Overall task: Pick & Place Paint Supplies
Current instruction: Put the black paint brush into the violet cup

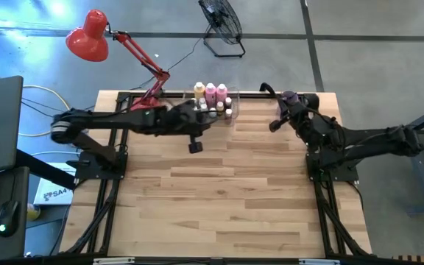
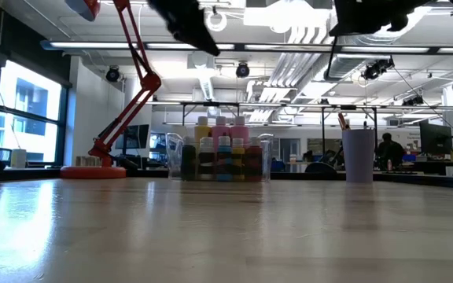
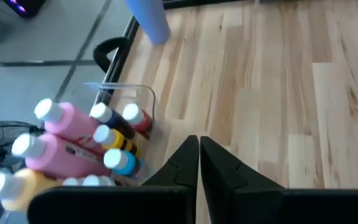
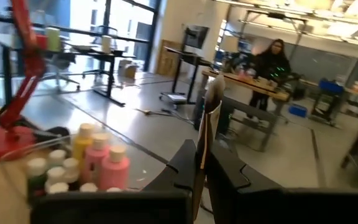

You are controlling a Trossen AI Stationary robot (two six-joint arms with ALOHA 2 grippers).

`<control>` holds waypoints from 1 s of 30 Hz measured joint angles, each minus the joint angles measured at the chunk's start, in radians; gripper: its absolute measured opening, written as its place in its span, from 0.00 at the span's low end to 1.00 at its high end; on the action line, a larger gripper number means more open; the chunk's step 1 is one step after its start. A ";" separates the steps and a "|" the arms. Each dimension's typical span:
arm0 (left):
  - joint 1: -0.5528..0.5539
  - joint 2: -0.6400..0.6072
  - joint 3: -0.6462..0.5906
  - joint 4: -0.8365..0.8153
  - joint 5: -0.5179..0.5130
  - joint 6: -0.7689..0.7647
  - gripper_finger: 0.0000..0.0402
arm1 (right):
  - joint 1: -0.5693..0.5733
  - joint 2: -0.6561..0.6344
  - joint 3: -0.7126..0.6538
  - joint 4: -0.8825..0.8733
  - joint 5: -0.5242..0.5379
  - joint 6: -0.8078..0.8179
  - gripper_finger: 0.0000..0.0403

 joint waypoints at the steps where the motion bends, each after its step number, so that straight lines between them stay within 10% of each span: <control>1: 0.000 -0.034 -0.049 0.030 0.000 -0.001 0.03 | -0.017 0.003 0.000 0.000 -0.005 0.013 0.03; 13: 0.000 -0.297 -0.415 0.197 0.023 -0.037 0.00 | -0.196 0.037 0.001 0.000 0.126 0.129 0.03; 30: -0.001 -0.367 -0.506 0.207 0.173 -0.109 0.00 | -0.441 0.203 0.000 -0.135 0.035 0.366 0.03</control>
